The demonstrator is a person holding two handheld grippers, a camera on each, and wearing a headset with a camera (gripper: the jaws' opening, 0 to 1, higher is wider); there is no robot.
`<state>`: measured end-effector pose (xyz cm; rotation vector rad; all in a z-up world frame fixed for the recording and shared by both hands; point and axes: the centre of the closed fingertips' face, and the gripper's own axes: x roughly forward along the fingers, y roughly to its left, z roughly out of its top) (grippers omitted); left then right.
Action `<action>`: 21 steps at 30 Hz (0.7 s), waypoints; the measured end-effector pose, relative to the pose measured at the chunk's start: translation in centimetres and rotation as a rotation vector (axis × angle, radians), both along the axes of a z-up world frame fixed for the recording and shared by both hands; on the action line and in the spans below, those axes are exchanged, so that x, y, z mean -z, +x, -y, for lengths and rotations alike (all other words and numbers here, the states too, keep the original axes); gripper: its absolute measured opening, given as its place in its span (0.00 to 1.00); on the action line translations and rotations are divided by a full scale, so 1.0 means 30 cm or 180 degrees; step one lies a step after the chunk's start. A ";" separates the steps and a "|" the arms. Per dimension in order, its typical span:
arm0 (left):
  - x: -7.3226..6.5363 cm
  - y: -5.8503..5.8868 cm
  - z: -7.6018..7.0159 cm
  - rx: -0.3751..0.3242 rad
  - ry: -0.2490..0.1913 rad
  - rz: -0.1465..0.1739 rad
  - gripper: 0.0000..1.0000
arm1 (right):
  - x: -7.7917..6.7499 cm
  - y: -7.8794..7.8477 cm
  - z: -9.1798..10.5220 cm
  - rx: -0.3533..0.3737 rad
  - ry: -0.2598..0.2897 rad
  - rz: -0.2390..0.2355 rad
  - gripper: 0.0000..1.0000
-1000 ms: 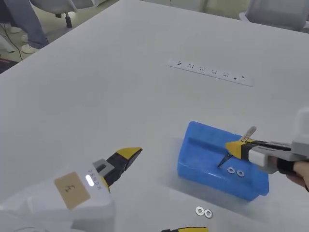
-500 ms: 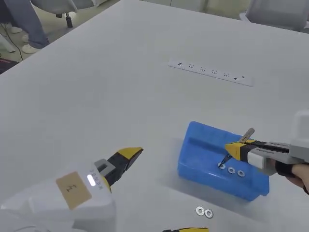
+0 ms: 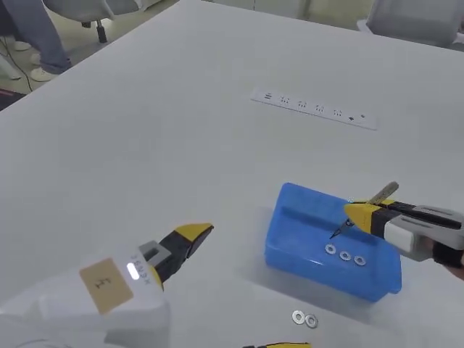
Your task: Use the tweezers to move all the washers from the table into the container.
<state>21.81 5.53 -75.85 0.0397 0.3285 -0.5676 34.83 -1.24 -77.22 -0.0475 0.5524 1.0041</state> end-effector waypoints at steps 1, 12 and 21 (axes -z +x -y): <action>0.000 0.000 0.000 -0.0001 0.0001 0.0002 0.87 | -0.006 -0.006 0.000 -0.0010 0.0006 0.0011 0.03; 0.000 -0.002 0.004 0.0013 -0.0019 -0.0015 0.87 | -0.046 -0.089 0.013 -0.0142 0.0073 0.0014 0.03; -0.004 -0.004 0.012 0.0046 -0.0057 -0.0014 0.87 | -0.036 -0.163 0.010 -0.0259 0.0106 -0.0087 0.03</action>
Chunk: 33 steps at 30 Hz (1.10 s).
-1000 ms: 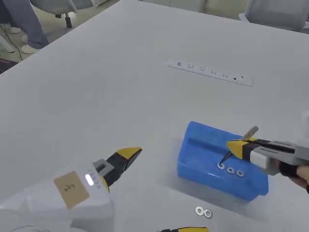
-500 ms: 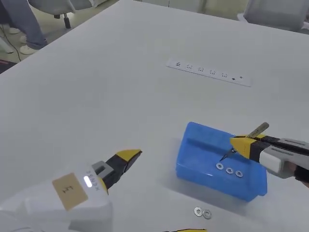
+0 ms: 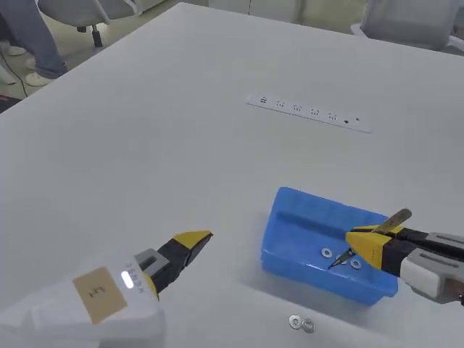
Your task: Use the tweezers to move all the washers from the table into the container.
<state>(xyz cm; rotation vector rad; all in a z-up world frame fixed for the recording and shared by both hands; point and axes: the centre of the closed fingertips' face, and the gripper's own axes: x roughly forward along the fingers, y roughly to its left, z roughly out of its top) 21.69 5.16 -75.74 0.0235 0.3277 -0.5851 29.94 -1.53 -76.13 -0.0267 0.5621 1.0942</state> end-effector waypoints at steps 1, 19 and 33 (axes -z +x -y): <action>0.002 -0.001 0.000 0.0003 0.0004 -0.0010 0.87 | 0.004 -0.008 -0.002 -0.0009 0.0004 -0.0010 0.03; -0.001 0.000 -0.001 0.0001 -0.0023 0.0002 0.87 | 0.166 -0.110 -0.029 -0.0145 -0.0149 -0.0383 0.03; 0.004 -0.002 0.000 0.0008 0.0009 -0.0008 0.87 | 0.216 -0.135 -0.028 -0.0237 -0.0289 -0.0407 0.03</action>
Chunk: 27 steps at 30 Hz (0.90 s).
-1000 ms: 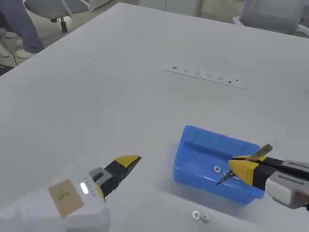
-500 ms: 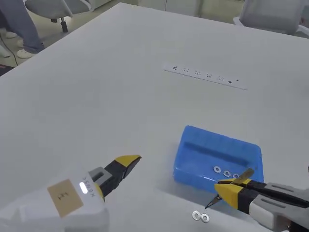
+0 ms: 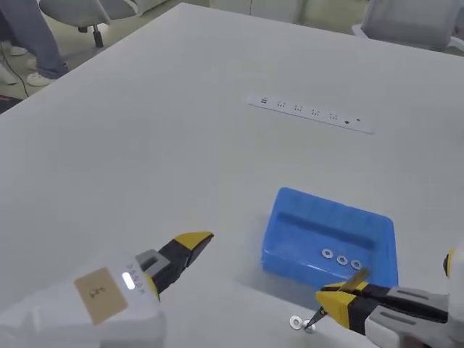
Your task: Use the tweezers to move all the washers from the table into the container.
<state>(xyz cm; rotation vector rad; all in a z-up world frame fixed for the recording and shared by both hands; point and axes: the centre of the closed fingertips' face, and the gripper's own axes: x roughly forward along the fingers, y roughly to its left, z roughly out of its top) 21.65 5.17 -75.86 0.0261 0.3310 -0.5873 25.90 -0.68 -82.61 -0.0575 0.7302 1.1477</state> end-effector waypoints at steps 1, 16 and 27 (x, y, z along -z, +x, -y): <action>0.000 0.000 0.000 -0.0002 0.0000 0.0002 0.87 | 0.003 -0.004 0.000 -0.0028 -0.0031 0.0020 0.03; -0.002 0.000 0.001 -0.0001 0.0023 0.0009 0.87 | -0.001 -0.084 -0.038 -0.0680 -0.0335 0.0901 0.02; -0.002 0.001 -0.001 -0.0007 0.0014 0.0007 0.87 | -0.062 -0.022 -0.007 -0.0023 0.0065 0.0579 0.02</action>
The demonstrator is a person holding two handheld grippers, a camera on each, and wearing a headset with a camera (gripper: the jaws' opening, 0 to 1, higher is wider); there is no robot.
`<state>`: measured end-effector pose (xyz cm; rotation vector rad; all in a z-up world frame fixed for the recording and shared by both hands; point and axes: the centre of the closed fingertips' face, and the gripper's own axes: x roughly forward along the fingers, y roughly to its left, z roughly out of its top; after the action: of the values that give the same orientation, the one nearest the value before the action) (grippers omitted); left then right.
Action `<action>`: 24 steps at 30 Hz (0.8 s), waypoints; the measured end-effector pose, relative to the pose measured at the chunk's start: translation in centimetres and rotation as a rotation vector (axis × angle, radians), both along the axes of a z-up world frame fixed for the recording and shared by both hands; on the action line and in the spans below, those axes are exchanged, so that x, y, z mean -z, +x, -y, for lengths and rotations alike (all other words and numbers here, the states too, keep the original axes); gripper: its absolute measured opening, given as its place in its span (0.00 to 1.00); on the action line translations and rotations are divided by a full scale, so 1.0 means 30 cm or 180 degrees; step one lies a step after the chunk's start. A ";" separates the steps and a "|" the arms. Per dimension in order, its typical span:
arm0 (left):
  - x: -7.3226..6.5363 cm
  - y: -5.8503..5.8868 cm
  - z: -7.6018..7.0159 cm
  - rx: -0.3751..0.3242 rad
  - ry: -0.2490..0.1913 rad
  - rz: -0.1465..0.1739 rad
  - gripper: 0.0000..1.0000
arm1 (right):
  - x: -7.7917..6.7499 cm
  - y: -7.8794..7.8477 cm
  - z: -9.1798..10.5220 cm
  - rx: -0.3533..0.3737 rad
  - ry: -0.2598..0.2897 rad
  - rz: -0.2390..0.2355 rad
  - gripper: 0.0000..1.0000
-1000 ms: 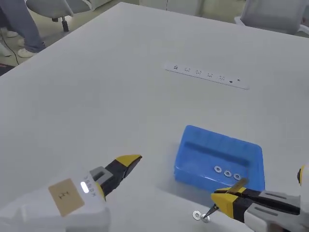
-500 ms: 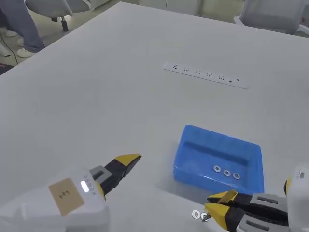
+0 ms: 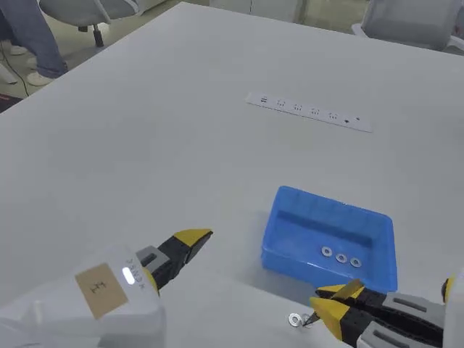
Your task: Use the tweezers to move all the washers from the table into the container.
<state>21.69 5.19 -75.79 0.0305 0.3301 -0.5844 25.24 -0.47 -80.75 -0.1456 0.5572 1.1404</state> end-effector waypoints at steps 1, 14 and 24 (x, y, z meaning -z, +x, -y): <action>0.000 0.000 0.000 0.0002 0.0000 0.0000 0.86 | -0.011 0.009 0.007 0.0033 0.0038 -0.0008 0.02; 0.002 -0.001 0.000 0.0006 0.0012 -0.0003 0.86 | -0.139 0.078 0.027 0.0304 0.0451 -0.0084 0.02; 0.007 -0.001 0.000 0.0005 0.0024 -0.0024 0.86 | -0.184 0.117 0.002 0.0327 0.0580 -0.0047 0.02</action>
<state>21.65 5.20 -76.01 0.0356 0.3397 -0.5849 28.75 -0.53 -75.25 0.0482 0.4659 1.0869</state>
